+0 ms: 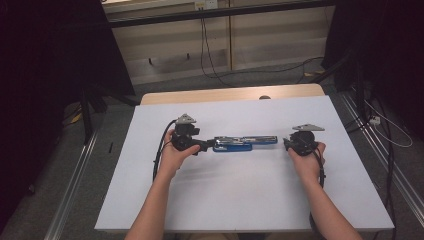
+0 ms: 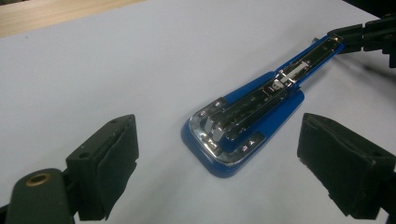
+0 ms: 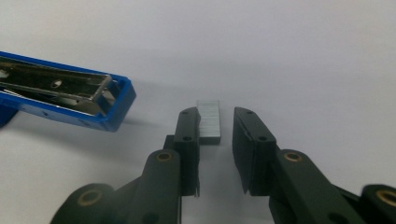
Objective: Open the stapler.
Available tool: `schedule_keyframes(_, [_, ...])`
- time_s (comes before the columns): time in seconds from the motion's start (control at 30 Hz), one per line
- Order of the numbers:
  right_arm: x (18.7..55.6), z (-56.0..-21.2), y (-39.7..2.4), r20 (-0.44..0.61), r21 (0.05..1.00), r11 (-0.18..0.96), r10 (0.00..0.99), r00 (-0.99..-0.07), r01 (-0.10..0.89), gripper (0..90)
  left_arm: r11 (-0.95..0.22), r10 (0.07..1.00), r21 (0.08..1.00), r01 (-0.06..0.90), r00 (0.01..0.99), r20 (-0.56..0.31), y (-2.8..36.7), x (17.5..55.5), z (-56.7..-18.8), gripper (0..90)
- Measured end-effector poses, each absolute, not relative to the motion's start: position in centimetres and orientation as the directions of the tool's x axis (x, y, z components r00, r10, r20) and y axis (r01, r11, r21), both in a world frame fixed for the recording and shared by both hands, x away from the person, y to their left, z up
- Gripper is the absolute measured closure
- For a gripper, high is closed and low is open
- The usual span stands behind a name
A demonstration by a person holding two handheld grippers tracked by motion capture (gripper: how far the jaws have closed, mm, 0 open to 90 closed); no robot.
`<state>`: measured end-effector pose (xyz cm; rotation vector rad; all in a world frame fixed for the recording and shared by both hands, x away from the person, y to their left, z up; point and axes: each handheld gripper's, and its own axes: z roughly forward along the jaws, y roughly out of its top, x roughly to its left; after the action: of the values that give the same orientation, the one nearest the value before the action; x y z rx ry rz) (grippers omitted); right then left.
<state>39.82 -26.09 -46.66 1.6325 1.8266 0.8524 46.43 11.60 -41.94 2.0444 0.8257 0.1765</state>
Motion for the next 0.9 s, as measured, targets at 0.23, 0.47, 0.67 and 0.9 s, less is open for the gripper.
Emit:
schedule_keyframes(0.23, [40.1, -46.7, -26.1, 0.032, 0.757, 0.059, 0.992, -0.126, 0.650, 67.7, -0.391, 0.614, 0.782, 0.485, 0.771, -0.171, 11.4, 46.4, -42.1, 12.8])
schedule_keyframes(0.47, [40.3, -46.6, -25.8, 0.018, 0.749, 0.095, 0.986, -0.163, 0.655, 79.3, -0.390, 0.617, 0.782, 0.486, 0.768, -0.170, 11.5, 46.4, -42.1, 12.8])
schedule_keyframes(0.67, [40.5, -46.5, -26.1, 0.029, 0.744, 0.103, 0.982, -0.186, 0.661, 79.6, -0.393, 0.618, 0.779, 0.488, 0.768, -0.169, 11.6, 46.2, -41.9, 12.5])
schedule_keyframes(0.9, [40.5, -45.5, -26.6, 0.042, 0.744, 0.114, 0.975, -0.216, 0.658, 79.6, -0.392, 0.621, 0.781, 0.486, 0.767, -0.165, 12.1, 46.4, -41.8, 11.9])
